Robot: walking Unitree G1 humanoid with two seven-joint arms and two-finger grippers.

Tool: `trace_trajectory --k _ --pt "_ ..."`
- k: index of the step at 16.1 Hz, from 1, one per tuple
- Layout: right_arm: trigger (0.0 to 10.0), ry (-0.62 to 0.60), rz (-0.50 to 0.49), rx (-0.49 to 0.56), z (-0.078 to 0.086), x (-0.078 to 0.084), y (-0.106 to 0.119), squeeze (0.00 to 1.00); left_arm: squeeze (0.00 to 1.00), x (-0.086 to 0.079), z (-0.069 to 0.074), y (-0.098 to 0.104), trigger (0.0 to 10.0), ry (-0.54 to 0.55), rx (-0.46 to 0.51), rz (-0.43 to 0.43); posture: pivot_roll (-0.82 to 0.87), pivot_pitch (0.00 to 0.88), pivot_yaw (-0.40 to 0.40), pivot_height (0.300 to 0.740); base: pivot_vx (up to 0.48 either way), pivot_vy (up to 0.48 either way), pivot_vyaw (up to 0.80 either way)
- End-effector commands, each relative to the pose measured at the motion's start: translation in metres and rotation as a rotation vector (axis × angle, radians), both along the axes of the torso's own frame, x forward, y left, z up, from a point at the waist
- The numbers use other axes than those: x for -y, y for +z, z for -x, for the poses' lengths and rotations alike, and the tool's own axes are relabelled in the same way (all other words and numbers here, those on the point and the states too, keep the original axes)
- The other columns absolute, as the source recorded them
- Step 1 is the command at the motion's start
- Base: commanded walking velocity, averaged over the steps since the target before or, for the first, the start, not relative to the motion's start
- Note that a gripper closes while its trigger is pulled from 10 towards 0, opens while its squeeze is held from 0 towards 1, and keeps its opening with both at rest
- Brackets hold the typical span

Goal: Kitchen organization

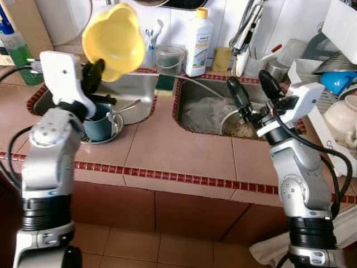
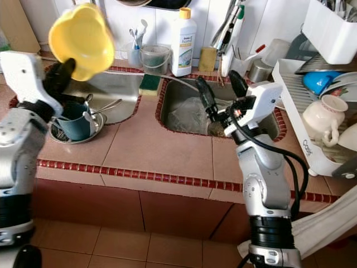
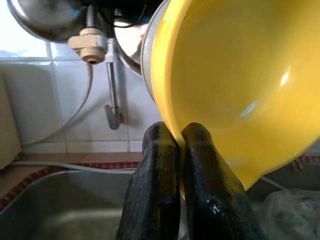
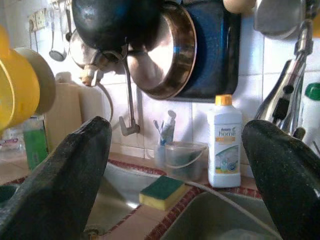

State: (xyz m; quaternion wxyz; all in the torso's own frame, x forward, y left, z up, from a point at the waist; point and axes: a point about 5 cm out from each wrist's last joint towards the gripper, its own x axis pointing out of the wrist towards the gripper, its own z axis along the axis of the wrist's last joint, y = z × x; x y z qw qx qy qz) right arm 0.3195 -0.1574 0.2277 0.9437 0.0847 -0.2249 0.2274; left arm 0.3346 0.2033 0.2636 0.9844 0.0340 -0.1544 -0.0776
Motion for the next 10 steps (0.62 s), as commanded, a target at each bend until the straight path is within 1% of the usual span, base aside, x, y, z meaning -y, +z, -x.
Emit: trace_trajectory --k 1,2,6,8,10 --pt "10.0 0.010 0.015 0.004 0.0037 -0.0015 0.0008 0.00 0.00 -0.0094 0.0005 -0.0001 10.0 0.004 -0.005 0.000 -0.10 0.000 -0.023 0.740 0.000 0.000 0.00" --pt "10.0 0.014 0.017 0.005 0.0045 -0.0032 0.0011 0.00 0.00 -0.0125 0.0005 0.0016 10.0 0.004 -0.004 0.008 -0.10 0.000 -0.020 0.740 0.000 0.000 0.00" --pt "10.0 0.020 0.015 0.014 0.0047 -0.0058 0.0041 0.00 0.00 -0.0108 0.0002 0.0020 10.0 -0.010 -0.007 0.054 -0.10 0.006 -0.017 0.740 0.000 0.000 0.00" --pt "10.0 0.018 0.014 0.017 0.0048 -0.0058 0.0053 0.00 0.00 -0.0089 -0.0001 0.0015 10.0 -0.016 -0.011 0.083 -0.10 0.014 -0.017 0.740 0.000 0.278 0.00" --pt "10.0 0.014 0.016 0.018 0.0043 -0.0053 0.0057 0.00 0.00 -0.0100 -0.0006 0.0027 10.0 -0.015 -0.011 0.085 -0.10 0.022 -0.013 0.740 0.000 0.306 0.00"
